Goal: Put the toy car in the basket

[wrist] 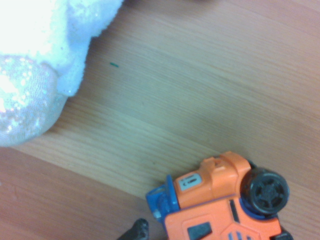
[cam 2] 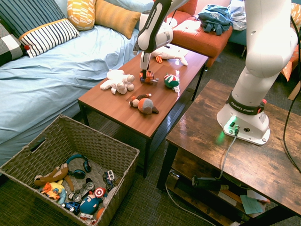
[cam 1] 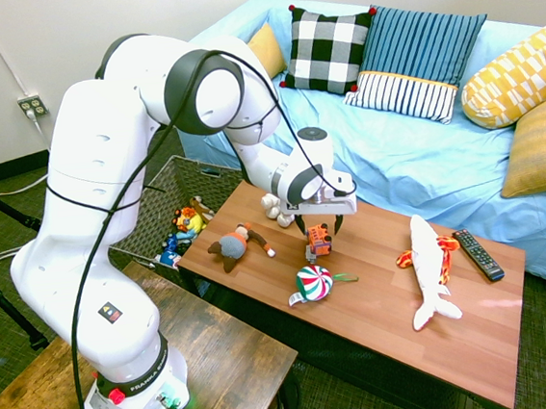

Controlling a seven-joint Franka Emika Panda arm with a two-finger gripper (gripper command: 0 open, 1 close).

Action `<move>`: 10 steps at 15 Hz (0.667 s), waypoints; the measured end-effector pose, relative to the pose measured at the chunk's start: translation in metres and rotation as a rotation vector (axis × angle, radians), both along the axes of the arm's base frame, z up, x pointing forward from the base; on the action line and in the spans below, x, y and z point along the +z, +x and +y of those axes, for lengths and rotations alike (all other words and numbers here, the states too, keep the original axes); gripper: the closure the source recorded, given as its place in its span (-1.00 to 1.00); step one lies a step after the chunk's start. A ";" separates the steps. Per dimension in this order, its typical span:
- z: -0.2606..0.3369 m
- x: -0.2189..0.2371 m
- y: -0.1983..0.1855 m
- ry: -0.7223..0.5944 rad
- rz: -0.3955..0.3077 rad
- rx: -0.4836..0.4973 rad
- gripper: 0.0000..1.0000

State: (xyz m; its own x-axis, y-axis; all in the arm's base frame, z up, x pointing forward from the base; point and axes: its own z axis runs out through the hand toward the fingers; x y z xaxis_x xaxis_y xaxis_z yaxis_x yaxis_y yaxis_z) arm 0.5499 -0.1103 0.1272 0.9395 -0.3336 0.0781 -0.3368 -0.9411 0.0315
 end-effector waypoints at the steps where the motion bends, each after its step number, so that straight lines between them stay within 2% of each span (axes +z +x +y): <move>1: -0.002 -0.003 0.002 -0.001 0.002 0.008 1.00; 10: -0.004 -0.004 0.006 0.006 0.019 0.030 1.00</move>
